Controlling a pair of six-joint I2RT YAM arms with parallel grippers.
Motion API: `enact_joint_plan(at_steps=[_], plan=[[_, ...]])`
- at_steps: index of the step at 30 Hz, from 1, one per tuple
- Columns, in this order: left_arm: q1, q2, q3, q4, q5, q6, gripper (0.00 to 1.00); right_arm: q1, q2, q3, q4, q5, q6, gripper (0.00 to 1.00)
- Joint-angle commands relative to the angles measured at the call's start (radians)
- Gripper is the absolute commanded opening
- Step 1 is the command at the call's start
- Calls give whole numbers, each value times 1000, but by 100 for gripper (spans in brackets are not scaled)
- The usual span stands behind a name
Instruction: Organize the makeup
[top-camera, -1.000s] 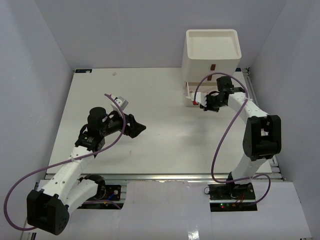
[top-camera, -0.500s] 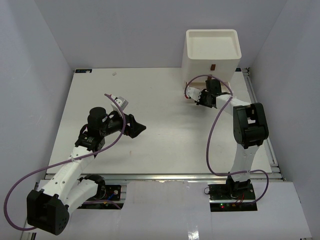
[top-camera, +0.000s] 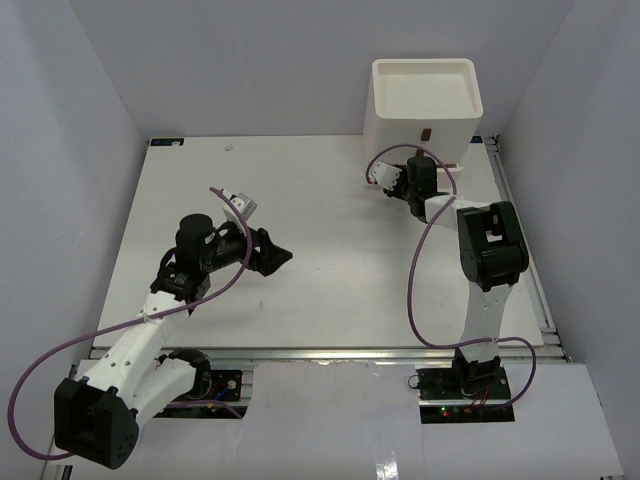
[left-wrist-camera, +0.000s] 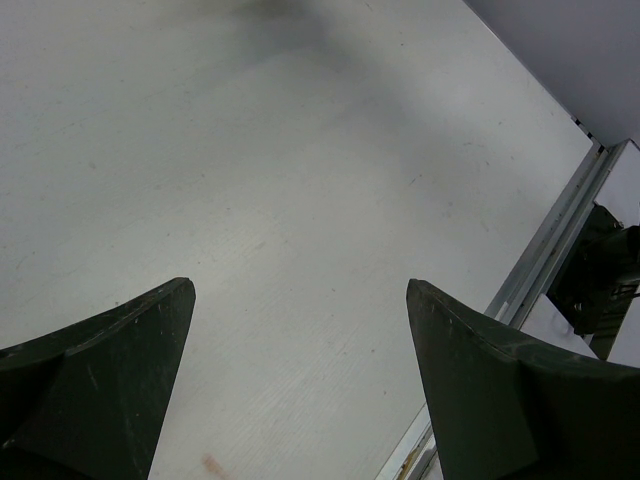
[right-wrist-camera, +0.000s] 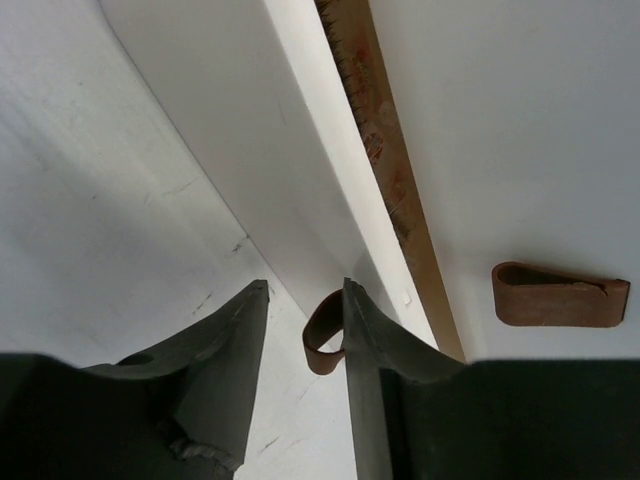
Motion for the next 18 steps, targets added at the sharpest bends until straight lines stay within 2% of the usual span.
enact_joint_plan(at_steps=[1,4,10,18], plan=[[2,2,8,4,7,2,98,-9,27,76,158,57,30,47],[1,4,8,3,4,1,98,-9,51,102,166,63,51,50],[1,9,8,1,1,0,98,-9,75,112,185,68,45,65],[1,12,8,1,3,0,98,-8,48,55,195,41,23,79]])
